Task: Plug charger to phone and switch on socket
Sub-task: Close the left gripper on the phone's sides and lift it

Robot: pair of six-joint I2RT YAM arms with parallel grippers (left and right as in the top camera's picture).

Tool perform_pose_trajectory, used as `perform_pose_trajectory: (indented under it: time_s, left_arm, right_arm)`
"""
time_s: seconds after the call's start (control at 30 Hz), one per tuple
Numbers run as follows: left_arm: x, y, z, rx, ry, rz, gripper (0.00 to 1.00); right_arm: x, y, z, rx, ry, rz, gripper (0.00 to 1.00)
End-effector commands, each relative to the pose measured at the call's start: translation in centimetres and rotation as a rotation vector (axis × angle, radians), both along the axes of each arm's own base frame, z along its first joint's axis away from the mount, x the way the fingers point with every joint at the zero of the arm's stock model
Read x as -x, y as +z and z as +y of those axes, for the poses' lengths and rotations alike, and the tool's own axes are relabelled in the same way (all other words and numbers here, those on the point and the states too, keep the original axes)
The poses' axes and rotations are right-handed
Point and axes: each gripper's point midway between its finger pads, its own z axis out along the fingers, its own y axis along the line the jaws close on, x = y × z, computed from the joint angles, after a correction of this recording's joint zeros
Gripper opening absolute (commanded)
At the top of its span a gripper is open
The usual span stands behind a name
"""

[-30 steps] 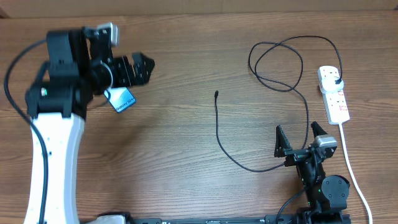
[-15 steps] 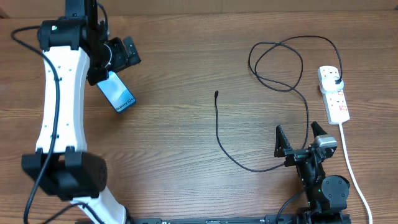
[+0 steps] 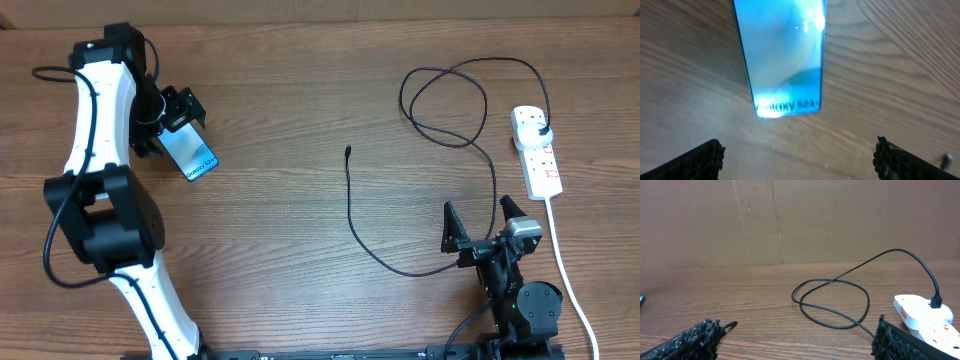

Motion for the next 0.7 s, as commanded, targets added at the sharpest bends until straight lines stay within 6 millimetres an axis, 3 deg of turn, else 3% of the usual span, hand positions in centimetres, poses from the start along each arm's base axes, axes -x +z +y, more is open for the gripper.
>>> perform_pose_trajectory:
  time_s: [0.0,0.2,0.67]
  left_arm:
    - [-0.6,-2.2,0.3,-0.003,0.033,0.036,1.0]
    - [-0.3,-4.9,0.2,0.002,0.053,0.099,1.0]
    - [-1.6,-5.2,1.0,-0.039,0.114,0.059,1.0]
  right_arm:
    - [0.0,-0.2,0.1,-0.003,0.002,-0.005,1.0]
    - [0.0,-0.2,0.1,-0.004,0.002,-0.005,1.0]
    - [0.0,-0.2,0.1,-0.004,0.002,-0.005,1.0]
